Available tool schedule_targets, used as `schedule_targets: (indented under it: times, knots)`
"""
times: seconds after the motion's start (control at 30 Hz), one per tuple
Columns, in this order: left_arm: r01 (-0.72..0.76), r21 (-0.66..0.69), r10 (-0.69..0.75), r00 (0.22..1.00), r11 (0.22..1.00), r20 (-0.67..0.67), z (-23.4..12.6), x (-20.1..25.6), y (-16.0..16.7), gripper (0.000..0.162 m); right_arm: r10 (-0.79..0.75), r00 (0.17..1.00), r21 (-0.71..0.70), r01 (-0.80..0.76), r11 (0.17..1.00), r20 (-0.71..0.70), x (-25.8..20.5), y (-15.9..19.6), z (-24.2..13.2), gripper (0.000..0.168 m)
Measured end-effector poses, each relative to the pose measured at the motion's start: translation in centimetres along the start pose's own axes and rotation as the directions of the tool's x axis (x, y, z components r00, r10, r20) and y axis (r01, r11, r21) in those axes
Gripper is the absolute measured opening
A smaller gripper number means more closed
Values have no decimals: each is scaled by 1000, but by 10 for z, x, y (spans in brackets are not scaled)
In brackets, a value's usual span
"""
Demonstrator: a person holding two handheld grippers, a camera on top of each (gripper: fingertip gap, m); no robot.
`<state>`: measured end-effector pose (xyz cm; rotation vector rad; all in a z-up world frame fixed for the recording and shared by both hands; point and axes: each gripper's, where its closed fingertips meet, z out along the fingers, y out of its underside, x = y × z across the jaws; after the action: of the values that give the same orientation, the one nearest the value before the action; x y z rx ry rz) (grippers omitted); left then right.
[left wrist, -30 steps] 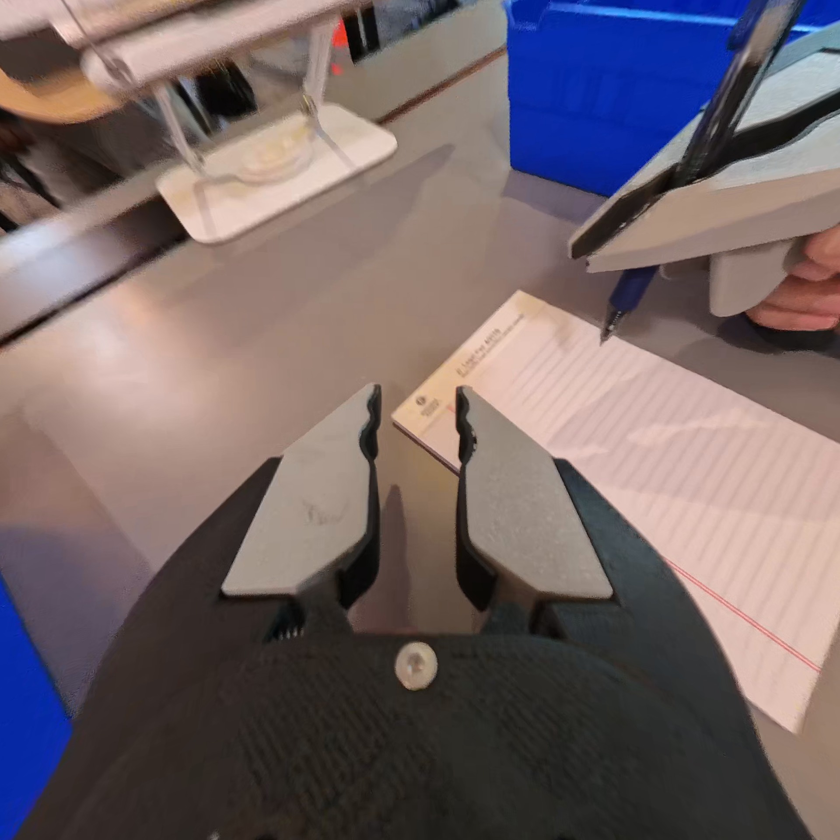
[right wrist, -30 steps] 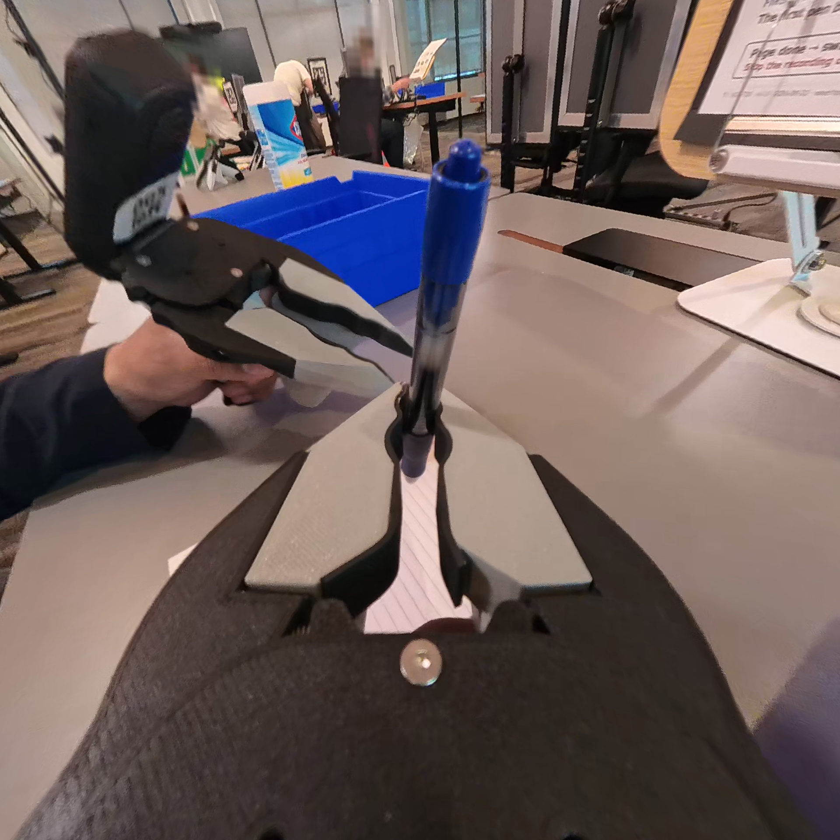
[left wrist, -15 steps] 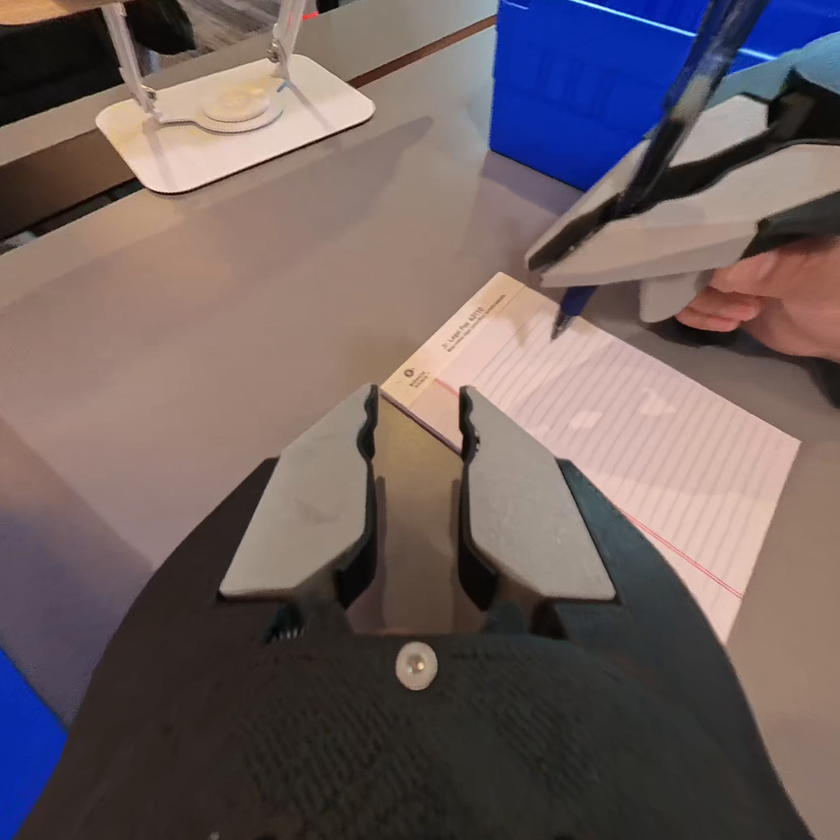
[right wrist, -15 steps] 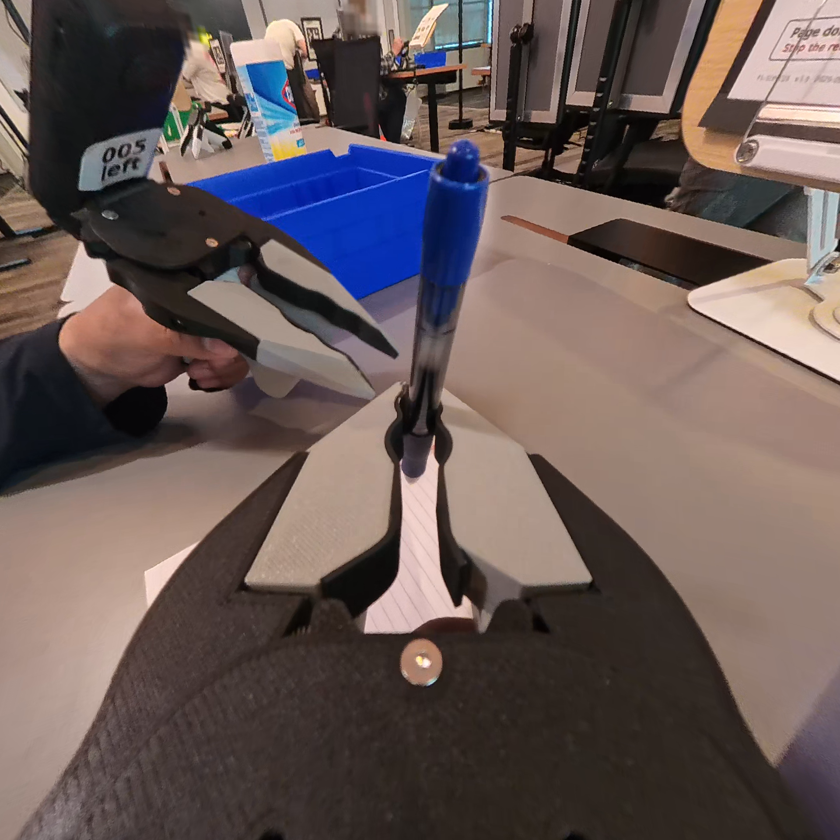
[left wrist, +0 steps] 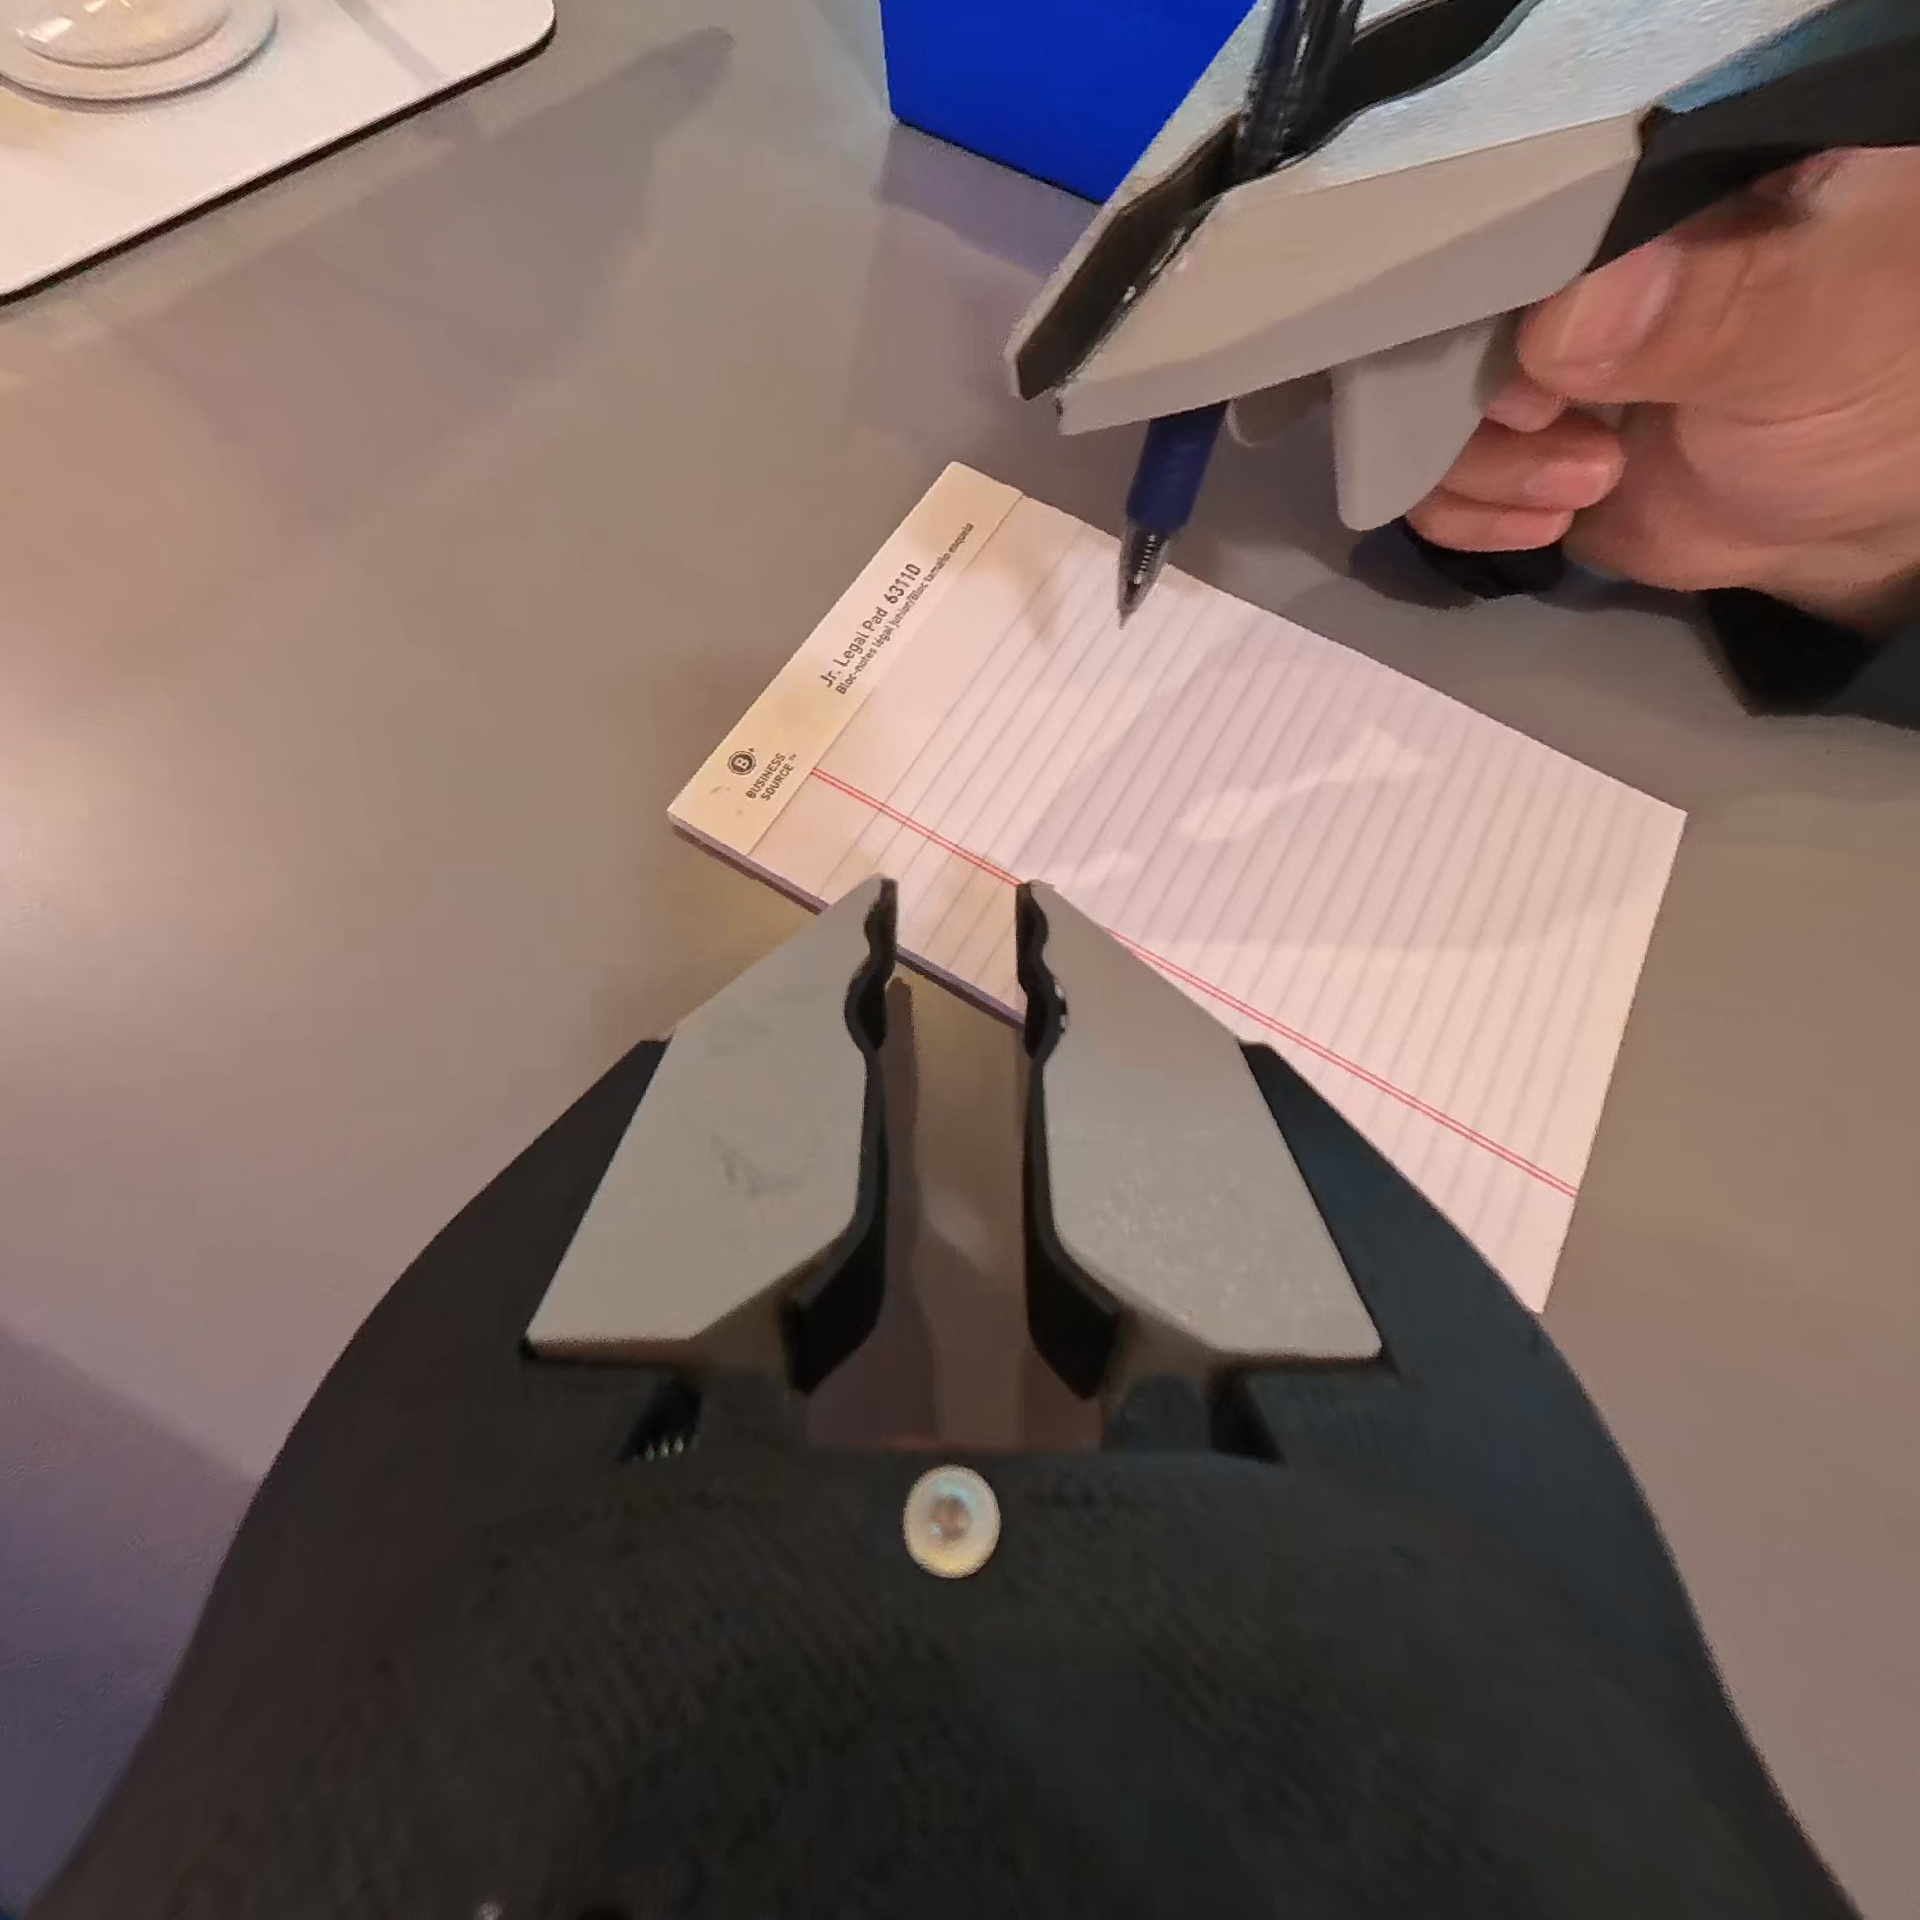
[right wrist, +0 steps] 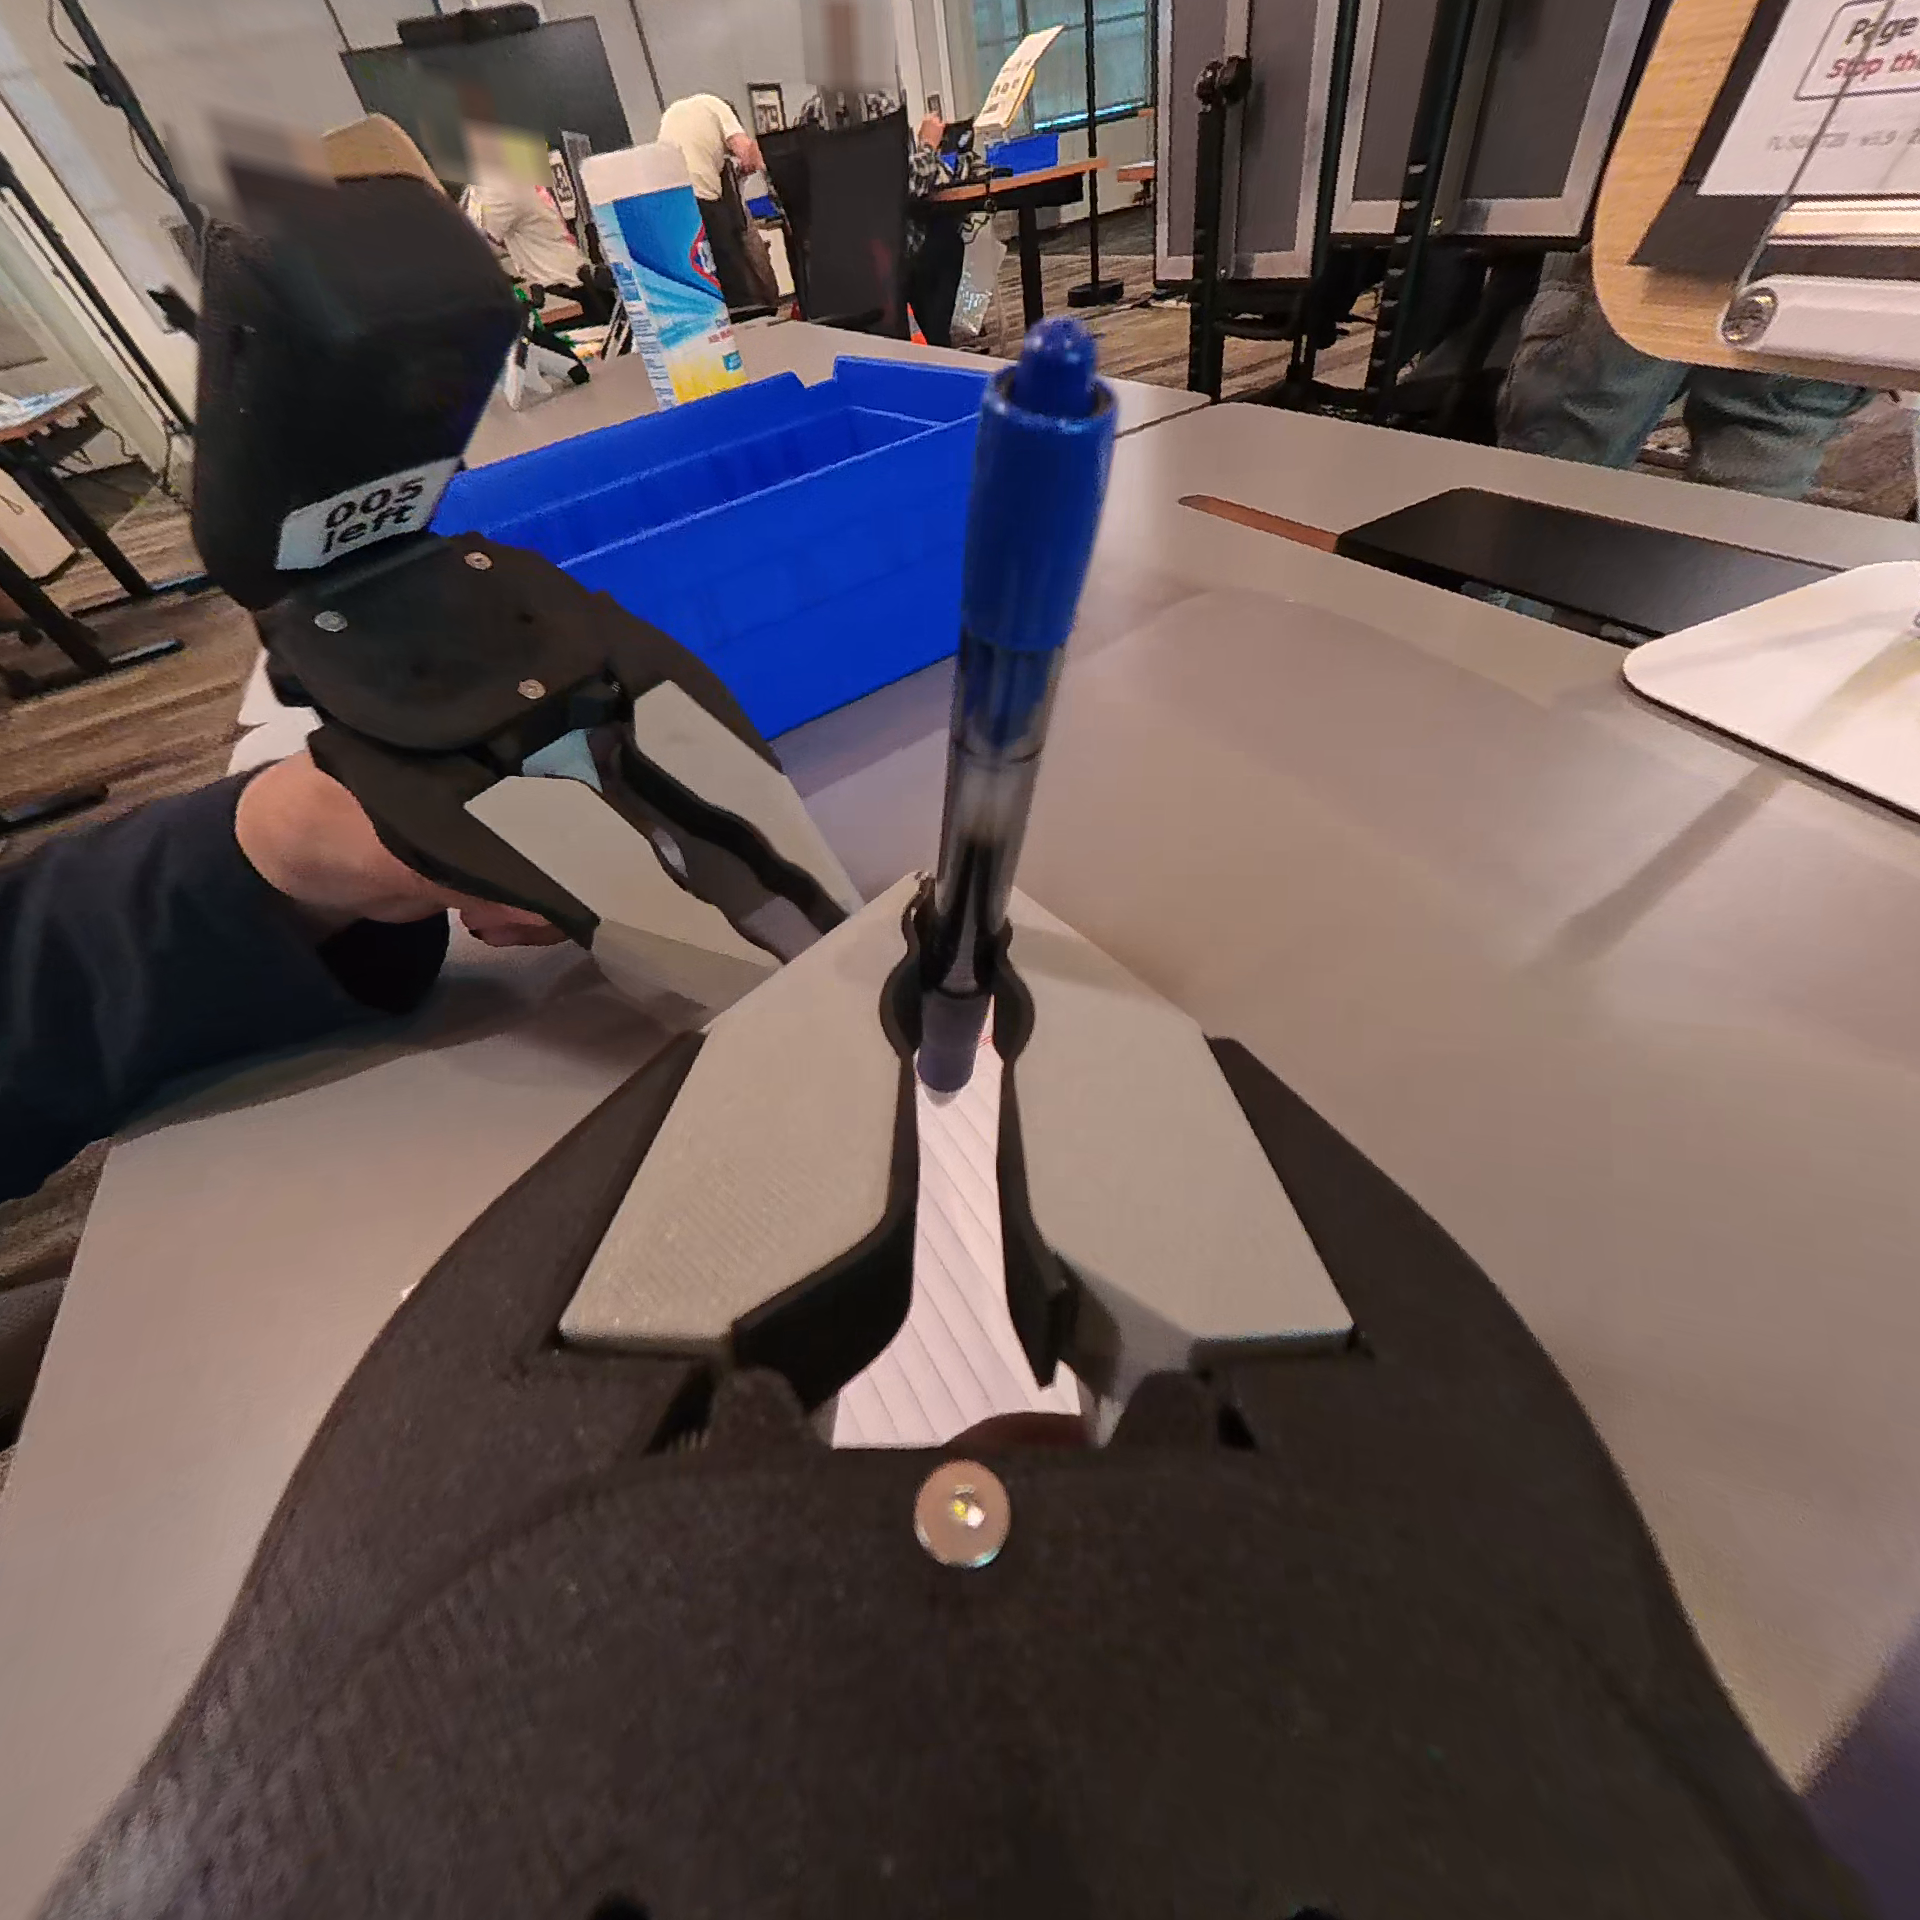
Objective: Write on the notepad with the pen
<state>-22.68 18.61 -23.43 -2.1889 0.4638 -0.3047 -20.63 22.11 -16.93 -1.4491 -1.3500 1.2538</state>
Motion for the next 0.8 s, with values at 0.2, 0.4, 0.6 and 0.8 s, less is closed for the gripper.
schedule_targets:
  times: [0.2,0.4,0.6,0.8]
  knots:
    - [62,166,-47,995,984,-92,-19,7,-29,25,-27,998,-54,31,998,64,-13,6,4,3]
    - [196,436,-44,942,878,-333,-67,30,-76,25,-110,981,-140,133,981,160,-37,18,11,3]
    - [227,470,-12,908,853,-418,-78,46,-87,30,-196,957,-189,237,953,213,-59,28,19,3]
    - [139,424,45,917,895,-396,-58,65,-90,30,-242,938,-220,298,929,249,-72,36,24,3]
